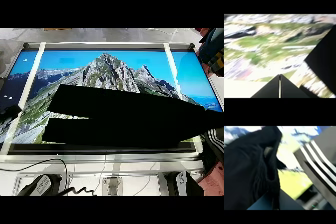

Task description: Fold the clothes and pants, and hang the long-sleeved shirts on hangers.

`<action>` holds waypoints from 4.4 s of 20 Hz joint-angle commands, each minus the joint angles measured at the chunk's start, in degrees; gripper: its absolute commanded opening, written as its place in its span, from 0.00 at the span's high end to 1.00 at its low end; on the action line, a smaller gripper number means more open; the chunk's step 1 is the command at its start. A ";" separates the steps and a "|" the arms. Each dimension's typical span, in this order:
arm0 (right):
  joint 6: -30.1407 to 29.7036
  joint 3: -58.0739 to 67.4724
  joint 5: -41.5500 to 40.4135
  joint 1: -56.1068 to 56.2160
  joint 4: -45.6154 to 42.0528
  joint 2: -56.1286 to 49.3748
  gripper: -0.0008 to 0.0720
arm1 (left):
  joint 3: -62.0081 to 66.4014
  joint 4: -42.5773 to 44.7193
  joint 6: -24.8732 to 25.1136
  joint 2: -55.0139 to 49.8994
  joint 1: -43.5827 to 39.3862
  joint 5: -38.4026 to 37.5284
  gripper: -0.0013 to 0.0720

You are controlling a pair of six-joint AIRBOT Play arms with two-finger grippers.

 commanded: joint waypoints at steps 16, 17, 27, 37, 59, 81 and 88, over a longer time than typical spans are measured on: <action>2.38 0.20 -6.14 11.45 -4.85 -7.67 0.96 | 5.62 -1.38 -15.50 -11.96 -8.79 -36.35 0.41; 2.40 0.20 -6.12 11.43 -4.90 -7.67 0.96 | 5.62 -1.36 -18.36 -12.17 -9.68 -36.33 0.41; 2.19 0.20 -6.14 11.43 -6.23 -7.67 0.96 | 5.68 -1.36 -27.08 -21.77 -13.14 -32.87 0.41; 2.19 0.20 -6.12 11.45 -6.40 -7.67 0.96 | 5.68 -1.40 -27.43 -26.53 -13.16 -27.23 0.57; 3.02 0.24 -7.54 11.45 -4.20 -1.16 0.96 | 19.96 -2.49 -13.53 -6.23 -12.87 -12.66 0.97; 4.11 0.24 -42.91 16.57 26.60 -34.01 0.96 | 19.96 -15.47 -13.49 -33.31 -24.13 15.85 0.89; 3.76 4.20 -48.06 17.70 16.94 -34.01 0.96 | 19.96 -15.43 -13.46 -29.27 -22.51 17.05 0.17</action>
